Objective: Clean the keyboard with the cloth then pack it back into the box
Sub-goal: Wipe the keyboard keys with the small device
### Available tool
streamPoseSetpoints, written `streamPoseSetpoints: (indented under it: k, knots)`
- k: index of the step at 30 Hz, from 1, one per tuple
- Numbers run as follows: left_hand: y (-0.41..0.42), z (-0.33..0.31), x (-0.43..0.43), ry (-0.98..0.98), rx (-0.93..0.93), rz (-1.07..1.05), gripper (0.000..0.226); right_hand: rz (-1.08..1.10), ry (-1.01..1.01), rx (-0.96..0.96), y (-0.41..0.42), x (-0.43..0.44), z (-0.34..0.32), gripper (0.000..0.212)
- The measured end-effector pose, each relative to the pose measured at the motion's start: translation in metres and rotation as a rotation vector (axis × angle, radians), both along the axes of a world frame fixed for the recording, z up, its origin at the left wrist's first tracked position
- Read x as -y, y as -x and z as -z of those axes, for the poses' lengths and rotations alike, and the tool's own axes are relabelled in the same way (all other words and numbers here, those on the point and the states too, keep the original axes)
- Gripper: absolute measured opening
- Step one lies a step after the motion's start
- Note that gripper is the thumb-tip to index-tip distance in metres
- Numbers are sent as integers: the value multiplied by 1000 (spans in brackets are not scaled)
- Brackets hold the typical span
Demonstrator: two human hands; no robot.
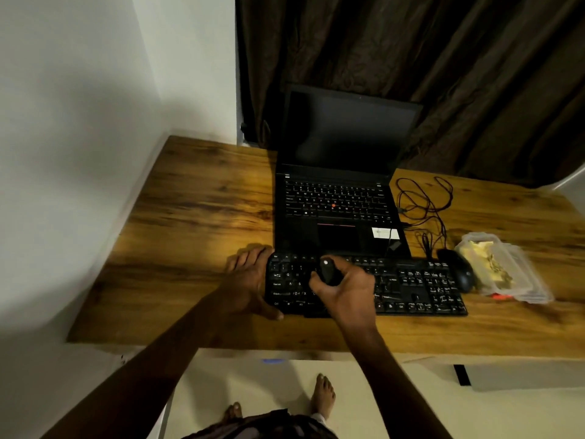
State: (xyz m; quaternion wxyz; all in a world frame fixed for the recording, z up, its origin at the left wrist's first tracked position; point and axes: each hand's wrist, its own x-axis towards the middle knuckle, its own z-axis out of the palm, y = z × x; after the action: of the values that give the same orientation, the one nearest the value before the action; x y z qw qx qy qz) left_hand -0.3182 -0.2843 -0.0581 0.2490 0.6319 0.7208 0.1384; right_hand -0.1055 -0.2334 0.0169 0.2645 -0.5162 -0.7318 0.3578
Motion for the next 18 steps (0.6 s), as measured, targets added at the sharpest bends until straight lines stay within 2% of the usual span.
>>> streamPoseSetpoints:
  k: [6,10,14,18]
  knots:
    - [-2,-2,-5,78,-52,-16,154,-195,29,-98,44,24,0,14]
    - [-1,-1,-1,28,-20,0,147,-108,64,-101,30,16,-1,18]
    - [3,1,1,-12,41,6,148,15,18,-45,-4,4,-2,11]
    - [2,3,1,14,27,-5,150,-56,-21,37,0,9,-4,8]
